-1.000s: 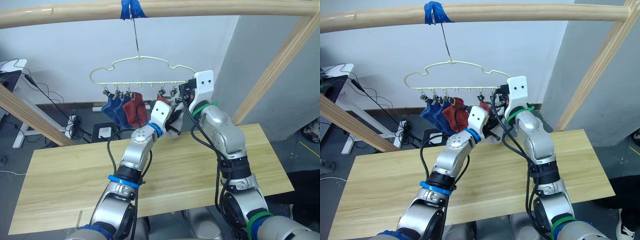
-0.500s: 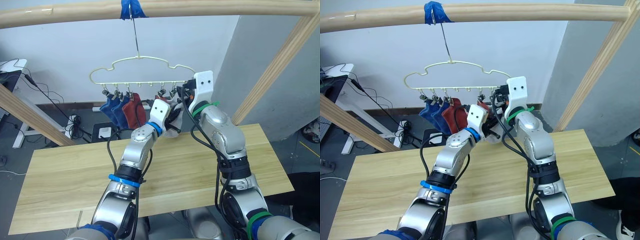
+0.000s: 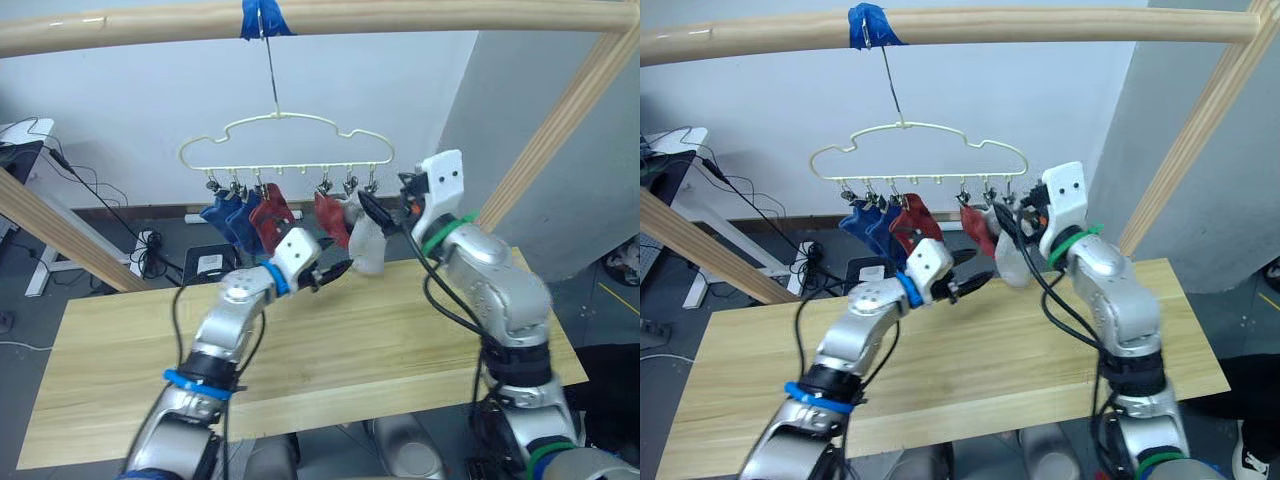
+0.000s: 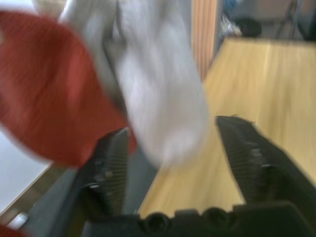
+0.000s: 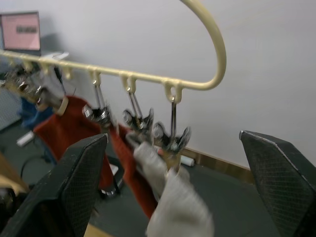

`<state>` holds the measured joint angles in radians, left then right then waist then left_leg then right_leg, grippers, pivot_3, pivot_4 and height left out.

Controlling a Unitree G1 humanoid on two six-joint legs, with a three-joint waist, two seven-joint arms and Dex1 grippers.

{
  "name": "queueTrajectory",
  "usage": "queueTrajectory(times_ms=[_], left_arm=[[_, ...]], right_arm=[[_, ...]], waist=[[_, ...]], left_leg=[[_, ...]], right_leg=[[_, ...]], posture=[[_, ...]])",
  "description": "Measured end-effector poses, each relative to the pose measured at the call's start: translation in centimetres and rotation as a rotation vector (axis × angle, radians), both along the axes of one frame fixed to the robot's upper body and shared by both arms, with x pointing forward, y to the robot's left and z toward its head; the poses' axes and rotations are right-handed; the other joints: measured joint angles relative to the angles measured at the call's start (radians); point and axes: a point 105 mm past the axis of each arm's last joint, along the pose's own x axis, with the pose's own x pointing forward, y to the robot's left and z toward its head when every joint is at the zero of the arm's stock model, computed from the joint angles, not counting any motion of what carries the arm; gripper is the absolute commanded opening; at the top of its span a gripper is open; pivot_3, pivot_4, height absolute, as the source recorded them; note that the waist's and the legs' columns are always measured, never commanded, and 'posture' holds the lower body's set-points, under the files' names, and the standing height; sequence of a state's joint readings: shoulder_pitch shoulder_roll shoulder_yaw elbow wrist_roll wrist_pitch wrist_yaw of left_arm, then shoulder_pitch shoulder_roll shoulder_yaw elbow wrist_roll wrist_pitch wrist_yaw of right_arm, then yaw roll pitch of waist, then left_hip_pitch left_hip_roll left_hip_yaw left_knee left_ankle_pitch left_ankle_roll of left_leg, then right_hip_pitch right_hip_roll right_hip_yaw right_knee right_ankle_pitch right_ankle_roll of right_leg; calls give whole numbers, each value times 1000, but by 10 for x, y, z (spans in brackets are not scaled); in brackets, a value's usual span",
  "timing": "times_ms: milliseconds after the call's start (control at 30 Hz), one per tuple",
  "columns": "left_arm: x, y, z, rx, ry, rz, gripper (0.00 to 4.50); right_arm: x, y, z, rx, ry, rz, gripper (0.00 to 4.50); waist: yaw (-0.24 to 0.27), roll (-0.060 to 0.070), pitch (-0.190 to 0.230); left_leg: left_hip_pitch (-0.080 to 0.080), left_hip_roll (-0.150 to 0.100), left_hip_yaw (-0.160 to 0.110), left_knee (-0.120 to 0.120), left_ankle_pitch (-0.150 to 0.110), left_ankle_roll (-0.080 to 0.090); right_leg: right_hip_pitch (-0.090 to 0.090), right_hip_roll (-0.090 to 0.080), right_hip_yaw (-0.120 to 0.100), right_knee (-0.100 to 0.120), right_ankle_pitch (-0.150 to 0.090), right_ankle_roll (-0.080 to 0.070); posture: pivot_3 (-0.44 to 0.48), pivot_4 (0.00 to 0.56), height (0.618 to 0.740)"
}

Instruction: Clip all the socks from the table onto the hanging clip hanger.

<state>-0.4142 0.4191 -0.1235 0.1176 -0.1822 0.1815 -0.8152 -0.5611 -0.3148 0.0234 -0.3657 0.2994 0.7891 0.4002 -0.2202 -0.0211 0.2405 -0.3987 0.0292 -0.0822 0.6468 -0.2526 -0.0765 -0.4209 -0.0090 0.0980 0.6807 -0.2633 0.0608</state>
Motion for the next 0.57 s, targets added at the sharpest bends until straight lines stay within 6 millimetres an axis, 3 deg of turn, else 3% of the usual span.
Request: queueTrajectory(times_ms=[33,233,400,567], left_arm=[[-5,11,5,1,4,-4,4441],[-25,72,36,33,9,58,4476],[-40,151,44,177,95,302,4476],[-46,174,52,206,94,366,4476]], right_arm=[[-5,-4,0,-50,-3,44,4500],[-26,-18,1,-247,-18,219,4500],[-34,-35,4,-342,-40,289,4500],[-33,-48,6,-373,-47,299,4500]], waist=[[0,0,0],[0,0,0],[11,0,0],[33,-1,0]], left_leg=[[0,0,0,0,0,0],[1,1,0,0,0,0],[0,1,0,0,0,0],[0,0,0,0,0,0]], right_leg=[[0,0,0,0,0,0],[0,0,0,0,-1,1],[0,0,0,-1,-1,2],[0,0,-1,-1,-1,1]], posture=[[-210,183,730],[-174,170,730],[-154,164,730],[-145,155,730]])
